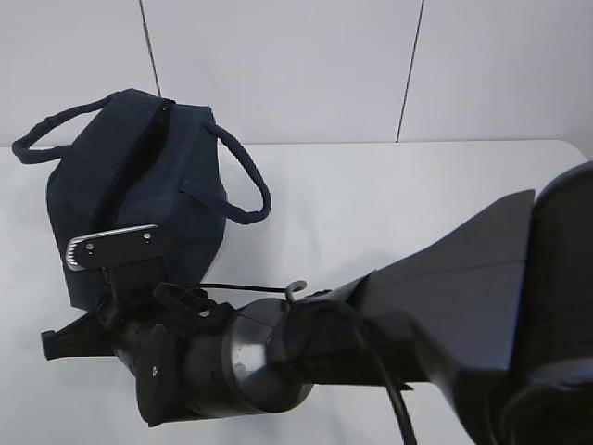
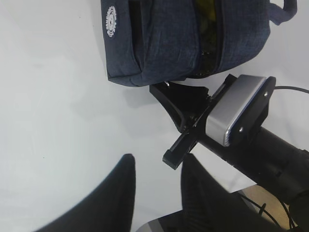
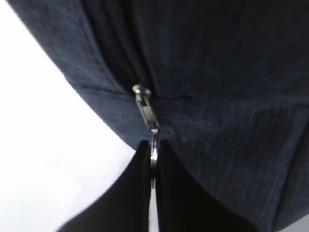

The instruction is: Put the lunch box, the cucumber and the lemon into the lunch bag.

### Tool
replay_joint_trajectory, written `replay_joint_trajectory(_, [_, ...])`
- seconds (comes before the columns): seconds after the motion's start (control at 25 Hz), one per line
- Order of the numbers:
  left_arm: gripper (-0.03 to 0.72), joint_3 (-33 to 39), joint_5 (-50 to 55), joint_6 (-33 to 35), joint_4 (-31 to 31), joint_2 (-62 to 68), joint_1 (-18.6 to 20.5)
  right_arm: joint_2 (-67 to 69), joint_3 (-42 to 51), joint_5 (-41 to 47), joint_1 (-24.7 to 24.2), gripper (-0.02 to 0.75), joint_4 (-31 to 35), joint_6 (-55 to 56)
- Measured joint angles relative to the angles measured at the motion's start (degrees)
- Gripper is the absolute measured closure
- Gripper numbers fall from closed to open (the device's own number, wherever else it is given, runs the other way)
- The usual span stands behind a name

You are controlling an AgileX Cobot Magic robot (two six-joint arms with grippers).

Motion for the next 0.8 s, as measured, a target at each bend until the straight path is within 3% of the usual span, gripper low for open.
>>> replay_joint_trajectory(0.44, [0.456,0.1,0.0,0.0,4.9,0.0,0.0,-2.5,0.0,1.6,0.0,0.751,-0.2,-3.4])
replay_joint_trajectory(0.8, [0.456,3.5,0.0,0.0,5.0,0.9,0.0,-5.1,0.0,2.0,0.0,0.751,6.2,-15.2])
